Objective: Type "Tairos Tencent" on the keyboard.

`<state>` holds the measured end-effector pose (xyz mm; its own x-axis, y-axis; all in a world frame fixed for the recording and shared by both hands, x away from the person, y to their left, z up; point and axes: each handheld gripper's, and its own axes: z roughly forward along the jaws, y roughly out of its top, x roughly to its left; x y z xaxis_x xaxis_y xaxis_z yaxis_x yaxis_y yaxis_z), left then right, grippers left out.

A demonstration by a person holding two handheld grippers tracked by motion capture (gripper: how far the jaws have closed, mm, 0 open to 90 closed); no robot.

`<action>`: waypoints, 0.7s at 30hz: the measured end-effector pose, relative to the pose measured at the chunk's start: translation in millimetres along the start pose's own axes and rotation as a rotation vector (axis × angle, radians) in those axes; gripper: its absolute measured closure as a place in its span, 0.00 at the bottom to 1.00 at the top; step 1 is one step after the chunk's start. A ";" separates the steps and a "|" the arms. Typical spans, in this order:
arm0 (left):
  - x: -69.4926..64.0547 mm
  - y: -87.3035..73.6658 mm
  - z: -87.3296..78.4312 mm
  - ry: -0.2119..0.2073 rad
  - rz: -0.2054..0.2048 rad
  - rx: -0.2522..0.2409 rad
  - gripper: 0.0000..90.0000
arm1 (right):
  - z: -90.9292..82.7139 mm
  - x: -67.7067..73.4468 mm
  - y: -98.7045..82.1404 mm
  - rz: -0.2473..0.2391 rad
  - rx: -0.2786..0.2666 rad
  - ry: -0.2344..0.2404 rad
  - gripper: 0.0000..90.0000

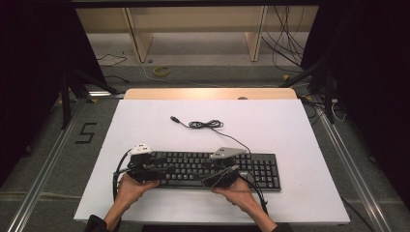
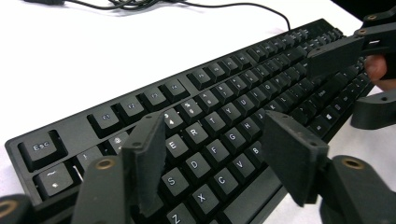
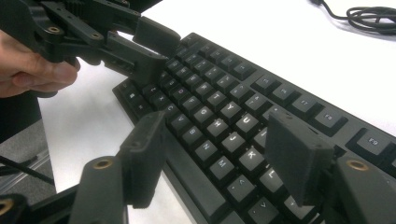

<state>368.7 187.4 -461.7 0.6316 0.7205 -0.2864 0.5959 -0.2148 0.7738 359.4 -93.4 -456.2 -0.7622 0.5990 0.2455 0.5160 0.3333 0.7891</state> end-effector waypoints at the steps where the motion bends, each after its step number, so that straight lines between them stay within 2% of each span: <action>1: -0.3 -0.2 -0.4 0.001 0.000 -0.004 0.42 | 0.7 0.0 0.3 -0.004 -0.001 0.001 0.46; 6: -0.8 -1.3 -3.3 -0.002 -0.009 -0.021 0.40 | 4.8 1.5 1.8 -0.008 0.010 -0.003 0.54; 21: -1.6 -3.3 -10.5 -0.004 -0.009 -0.064 0.38 | 22.0 6.2 4.8 -0.028 0.061 -0.017 0.89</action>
<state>360.5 193.9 -457.8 0.6282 0.7194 -0.2962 0.5690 -0.1653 0.8056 365.8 -72.1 -463.2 -0.7701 0.6009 0.2141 0.5181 0.3934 0.7595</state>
